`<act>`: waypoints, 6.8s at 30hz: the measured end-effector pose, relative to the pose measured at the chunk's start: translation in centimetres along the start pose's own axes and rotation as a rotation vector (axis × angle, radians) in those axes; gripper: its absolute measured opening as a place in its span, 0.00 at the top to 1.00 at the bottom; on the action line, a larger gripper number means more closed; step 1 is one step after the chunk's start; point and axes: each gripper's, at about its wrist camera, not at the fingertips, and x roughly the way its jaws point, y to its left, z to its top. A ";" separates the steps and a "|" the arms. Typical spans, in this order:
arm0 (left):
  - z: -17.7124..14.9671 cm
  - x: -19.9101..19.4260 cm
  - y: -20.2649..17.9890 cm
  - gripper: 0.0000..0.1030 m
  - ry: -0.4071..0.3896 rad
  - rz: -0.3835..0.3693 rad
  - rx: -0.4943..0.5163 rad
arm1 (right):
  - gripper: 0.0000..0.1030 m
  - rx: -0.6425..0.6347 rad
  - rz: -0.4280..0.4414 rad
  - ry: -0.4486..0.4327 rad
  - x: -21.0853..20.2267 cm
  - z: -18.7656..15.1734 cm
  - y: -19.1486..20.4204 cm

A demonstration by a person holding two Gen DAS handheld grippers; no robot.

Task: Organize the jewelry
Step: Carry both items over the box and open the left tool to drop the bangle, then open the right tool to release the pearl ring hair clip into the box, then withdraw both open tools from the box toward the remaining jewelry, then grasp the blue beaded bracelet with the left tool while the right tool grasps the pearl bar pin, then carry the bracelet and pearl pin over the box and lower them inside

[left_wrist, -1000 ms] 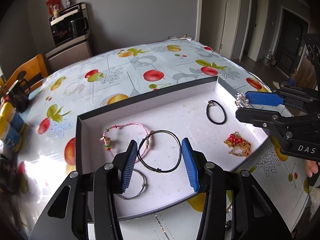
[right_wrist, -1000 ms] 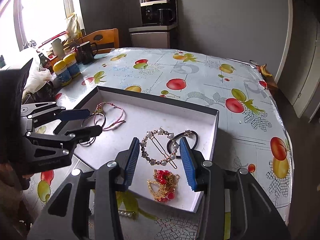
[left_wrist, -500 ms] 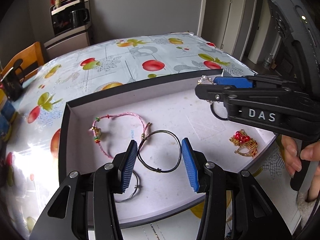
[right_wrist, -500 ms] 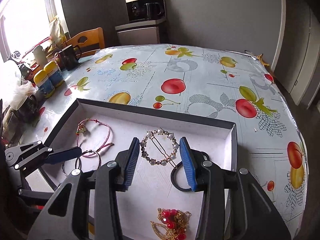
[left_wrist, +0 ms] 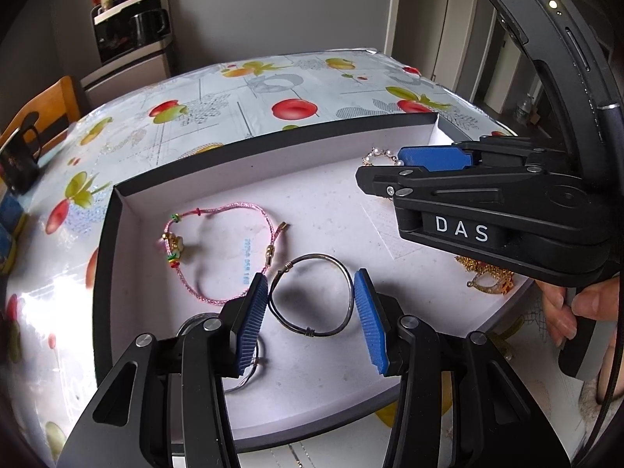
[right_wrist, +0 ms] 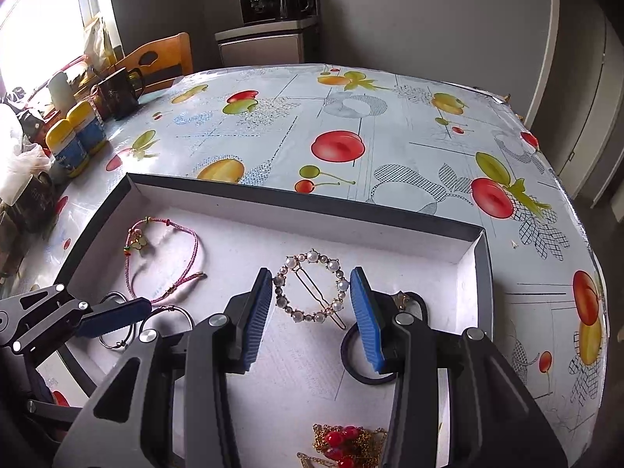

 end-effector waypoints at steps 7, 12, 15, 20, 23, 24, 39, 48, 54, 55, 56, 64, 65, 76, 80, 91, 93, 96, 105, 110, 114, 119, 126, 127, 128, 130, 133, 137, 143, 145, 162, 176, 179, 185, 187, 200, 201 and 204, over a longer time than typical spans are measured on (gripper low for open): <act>-0.1 0.1 0.1 0.53 0.001 -0.009 -0.002 | 0.59 -0.031 -0.013 0.026 0.2 -0.5 0.7; -0.1 0.2 0.3 0.53 0.006 -0.021 -0.011 | 0.59 -0.028 -0.018 0.044 0.5 -0.6 0.7; -0.1 0.2 0.3 0.52 0.008 -0.027 -0.014 | 0.59 -0.028 -0.016 0.046 0.6 -0.6 0.8; -0.1 0.2 0.4 0.50 0.006 -0.024 -0.014 | 0.59 -0.022 -0.013 0.047 0.5 -0.6 0.7; -0.1 0.2 0.4 0.49 0.005 -0.022 -0.014 | 0.59 -0.020 -0.011 0.047 0.5 -0.7 0.7; -0.1 0.2 0.4 0.48 0.004 -0.021 -0.014 | 0.59 -0.019 -0.010 0.047 0.4 -0.7 0.7; -0.3 -0.6 0.2 0.40 -0.042 0.012 0.013 | 0.47 -0.001 -0.016 0.003 -1.1 -0.7 -0.2; -0.2 -1.2 0.4 0.21 -0.085 0.032 0.010 | 0.17 0.028 -0.038 -0.043 -2.9 -0.8 -1.7; -0.2 -2.4 0.2 0.12 -0.124 0.051 0.010 | 0.05 0.073 -0.026 -0.111 -6.3 -1.9 -3.0; -0.2 -2.6 0.2 0.12 -0.128 0.059 0.011 | 0.05 0.081 -0.023 -0.124 -7.0 -2.2 -3.2; -0.1 -2.9 0.1 0.12 -0.128 0.070 0.012 | 0.05 0.090 -0.020 -0.138 -7.7 -2.5 -3.5; -1.8 -6.0 0.3 0.11 -0.132 0.090 0.010 | 0.05 0.066 -0.038 -0.206 -13.1 -5.9 -4.3; -2.3 -6.5 0.2 0.11 -0.134 0.094 0.019 | 0.05 0.056 -0.043 -0.214 -13.6 -6.6 -4.2; -9.2 -8.7 -0.4 0.09 -0.063 0.026 0.053 | 0.05 -0.017 -0.035 -0.111 -12.9 -13.5 -2.8; -10.7 -8.3 -2.4 0.09 -0.055 0.005 0.147 | 0.05 -0.047 -0.021 -0.084 -12.2 -14.6 -1.5; -11.6 -8.3 -4.6 0.11 -0.050 -0.054 0.235 | 0.05 -0.090 0.020 -0.063 -11.9 -14.9 -0.2; -11.8 -8.3 -4.7 0.12 -0.044 -0.062 0.239 | 0.05 -0.089 0.026 -0.060 -11.9 -15.0 -0.2; -11.9 -8.0 -4.9 0.23 -0.034 -0.063 0.252 | 0.05 -0.091 0.030 -0.055 -11.8 -15.0 0.0; -11.5 -8.4 -5.0 0.51 -0.055 -0.091 0.243 | 0.05 -0.089 0.043 -0.047 -11.6 -14.9 0.2; -11.7 -8.3 -5.8 0.61 -0.046 -0.100 0.276 | 0.05 -0.088 0.048 -0.044 -11.6 -15.0 0.1; -11.7 -8.0 -5.6 0.68 -0.032 -0.104 0.271 | 0.05 -0.085 0.054 -0.043 -11.6 -15.0 0.2; -11.5 -7.7 -5.3 0.67 -0.024 -0.116 0.257 | 0.05 -0.081 0.079 -0.037 -11.4 -14.9 0.5; -11.9 -8.0 -4.9 0.87 -0.031 -0.055 0.273 | 0.05 -0.103 0.101 -0.005 -10.4 -14.2 1.8; -11.9 -8.0 -4.6 0.87 -0.032 -0.050 0.264 | 0.05 -0.101 0.106 0.004 -10.2 -14.1 2.0; -11.8 -8.0 -4.3 0.87 -0.032 -0.047 0.255 | 0.05 -0.100 0.114 0.010 -10.0 -14.1 2.3; -11.7 -8.1 -3.7 0.87 -0.036 -0.039 0.235 | 0.05 -0.109 0.119 0.014 -9.8 -14.0 2.9; -11.5 -8.4 -3.0 0.87 -0.046 -0.030 0.217 | 0.05 -0.135 0.098 0.014 -9.3 -13.9 4.1; -11.5 -8.4 -2.2 0.87 -0.049 -0.020 0.192 | 0.07 -0.148 0.059 0.023 -8.2 -13.5 5.4; -11.6 -8.5 -1.7 0.87 -0.054 -0.017 0.181 | 0.20 -0.119 0.017 0.037 -6.9 -13.1 5.9; -11.6 -8.4 -1.6 0.87 -0.053 -0.016 0.182 | 0.23 -0.115 0.019 0.035 -6.9 -13.0 5.9; -11.8 -8.6 -1.7 0.87 -0.061 -0.016 0.188 | 0.33 -0.100 0.066 0.007 -8.5 -13.5 5.2; -10.6 -12.5 -0.9 0.87 -0.155 0.027 0.192 | 0.33 -0.098 0.068 -0.091 -12.9 -12.6 3.5; -9.9 -13.4 -0.6 0.87 -0.174 0.033 0.194 | 0.33 -0.105 0.061 -0.108 -13.4 -12.0 3.2; -6.6 -14.3 0.0 0.87 -0.213 0.045 0.205 | 0.33 -0.092 0.071 -0.128 -12.6 -9.4 2.6; -5.2 -14.0 0.1 0.87 -0.219 0.040 0.204 | 0.33 -0.077 0.068 -0.128 -11.9 -8.5 2.4; 3.8 -7.1 0.8 0.87 -0.195 0.036 0.121 | 0.33 -0.011 0.076 -0.081 -5.4 -5.3 2.1; 4.3 -6.3 0.8 0.87 -0.187 0.032 0.111 | 0.33 -0.004 0.081 -0.082 -5.1 -5.3 2.1; 5.5 -3.6 0.8 0.87 -0.153 0.029 0.094 | 0.33 -0.018 0.082 -0.090 -4.6 -5.2 2.3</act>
